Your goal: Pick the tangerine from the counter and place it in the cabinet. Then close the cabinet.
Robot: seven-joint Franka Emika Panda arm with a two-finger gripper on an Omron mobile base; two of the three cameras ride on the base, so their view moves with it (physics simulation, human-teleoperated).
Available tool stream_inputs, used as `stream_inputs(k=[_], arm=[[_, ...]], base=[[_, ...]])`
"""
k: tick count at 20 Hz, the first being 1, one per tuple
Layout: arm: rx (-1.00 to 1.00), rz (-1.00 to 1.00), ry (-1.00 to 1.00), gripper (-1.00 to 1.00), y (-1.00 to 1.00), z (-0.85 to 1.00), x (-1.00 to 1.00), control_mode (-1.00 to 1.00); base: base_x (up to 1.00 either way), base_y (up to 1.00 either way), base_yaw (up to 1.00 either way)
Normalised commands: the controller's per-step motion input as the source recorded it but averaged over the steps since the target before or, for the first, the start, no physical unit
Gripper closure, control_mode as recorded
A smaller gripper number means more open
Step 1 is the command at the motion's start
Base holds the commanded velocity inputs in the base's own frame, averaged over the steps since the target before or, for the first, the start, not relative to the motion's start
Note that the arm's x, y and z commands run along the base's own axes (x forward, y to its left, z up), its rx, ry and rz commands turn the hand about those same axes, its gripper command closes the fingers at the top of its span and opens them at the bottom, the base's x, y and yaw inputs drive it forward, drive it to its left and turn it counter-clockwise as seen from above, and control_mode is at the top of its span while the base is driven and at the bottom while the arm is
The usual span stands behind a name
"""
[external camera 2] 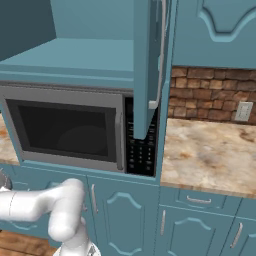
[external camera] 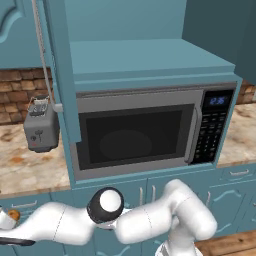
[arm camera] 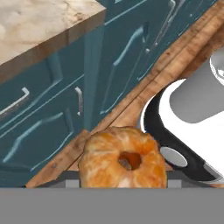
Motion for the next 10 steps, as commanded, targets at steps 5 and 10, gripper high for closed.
stream_inputs(k=[5,10], arm=[[0.48,-0.2,0.25,1.0,-1.0,-0.11,-0.92,-1.0],[0.28,-0.06,-0.11,1.0,-1.0,-0.5,-1.0,-1.0]], base=[[0.0,0.0,0.0],[0.0,0.0,0.0]])
